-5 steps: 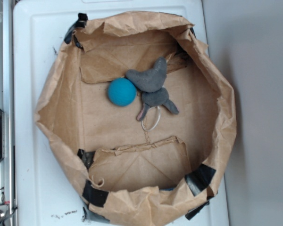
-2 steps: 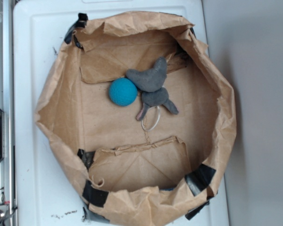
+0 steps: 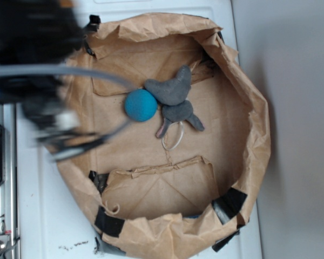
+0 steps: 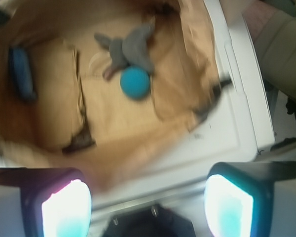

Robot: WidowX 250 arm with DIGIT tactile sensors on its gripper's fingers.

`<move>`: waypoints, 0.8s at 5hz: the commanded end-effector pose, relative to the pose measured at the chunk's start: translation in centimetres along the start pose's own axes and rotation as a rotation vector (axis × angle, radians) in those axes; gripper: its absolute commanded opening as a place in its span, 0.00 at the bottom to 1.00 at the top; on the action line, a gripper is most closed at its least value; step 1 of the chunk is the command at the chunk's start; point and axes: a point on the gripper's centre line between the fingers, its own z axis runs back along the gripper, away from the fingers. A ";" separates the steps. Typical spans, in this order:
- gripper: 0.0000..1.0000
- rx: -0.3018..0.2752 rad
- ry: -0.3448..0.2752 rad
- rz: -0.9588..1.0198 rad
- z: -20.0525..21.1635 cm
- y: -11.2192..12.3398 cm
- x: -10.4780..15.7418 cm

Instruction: Grab the blue sponge.

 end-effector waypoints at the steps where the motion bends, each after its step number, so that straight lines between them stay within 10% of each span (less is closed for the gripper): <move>1: 1.00 -0.003 -0.041 -0.004 1.0 -0.1 0.2; 2: 1.00 -0.003 -0.041 -0.004 1.0 -0.1 0.2; 3: 1.00 -0.158 -0.039 -0.259 0.7 0.3 3.4; 4: 1.00 -0.127 0.007 -0.397 -1.2 -1.9 6.9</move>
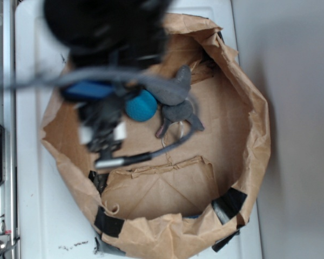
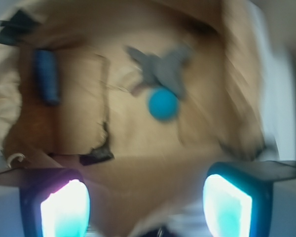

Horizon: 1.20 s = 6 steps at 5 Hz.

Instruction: Grab the blue sponge.

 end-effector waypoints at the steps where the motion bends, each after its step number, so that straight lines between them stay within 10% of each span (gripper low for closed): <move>1: 1.00 0.056 0.006 -0.121 -2.4 -1.7 3.7; 3: 1.00 0.155 -0.063 -0.175 -7.7 -4.6 -0.5; 5: 1.00 -0.030 -0.165 0.036 -8.2 -4.1 2.2; 6: 1.00 -0.030 -0.165 0.036 -8.2 -4.1 2.2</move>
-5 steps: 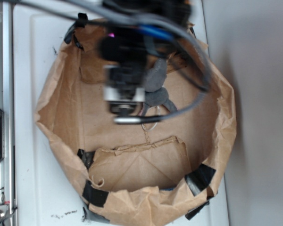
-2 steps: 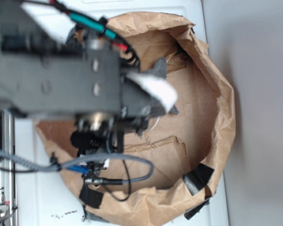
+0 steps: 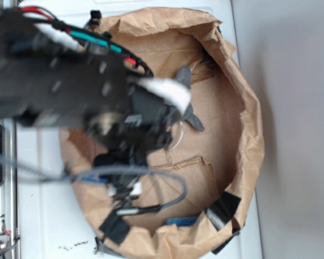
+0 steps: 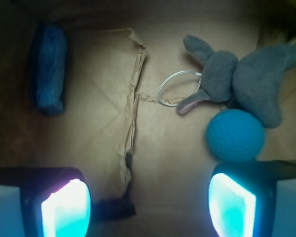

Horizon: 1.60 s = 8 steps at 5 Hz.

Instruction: Grab the blue sponge.

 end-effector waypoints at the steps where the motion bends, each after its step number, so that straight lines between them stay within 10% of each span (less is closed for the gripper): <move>1: 1.00 -0.009 -0.048 -0.003 0.8 -0.2 1.0; 3: 1.00 -0.071 -0.150 0.143 1.3 3.6 3.4; 6: 1.00 0.050 -0.161 0.031 -4.5 -1.4 1.6; 8: 1.00 -0.040 -0.165 0.064 -5.0 -3.5 4.4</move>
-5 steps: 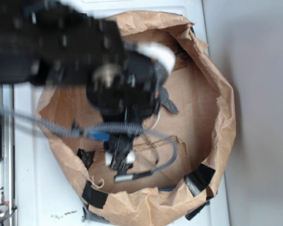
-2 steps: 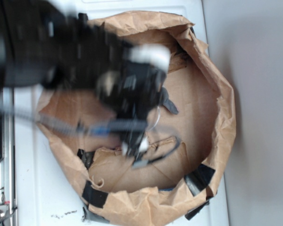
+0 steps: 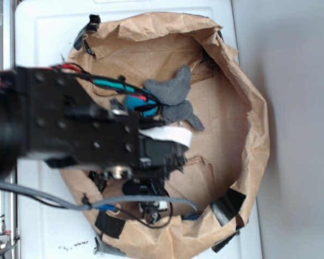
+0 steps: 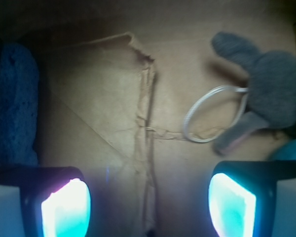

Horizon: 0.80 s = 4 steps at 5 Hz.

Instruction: Grab the blue sponge.

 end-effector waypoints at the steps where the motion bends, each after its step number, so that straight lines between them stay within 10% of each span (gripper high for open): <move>1: 1.00 -0.155 -0.026 -0.026 -0.1 -2.4 2.6; 4: 1.00 -0.297 0.007 -0.048 0.8 -5.4 3.0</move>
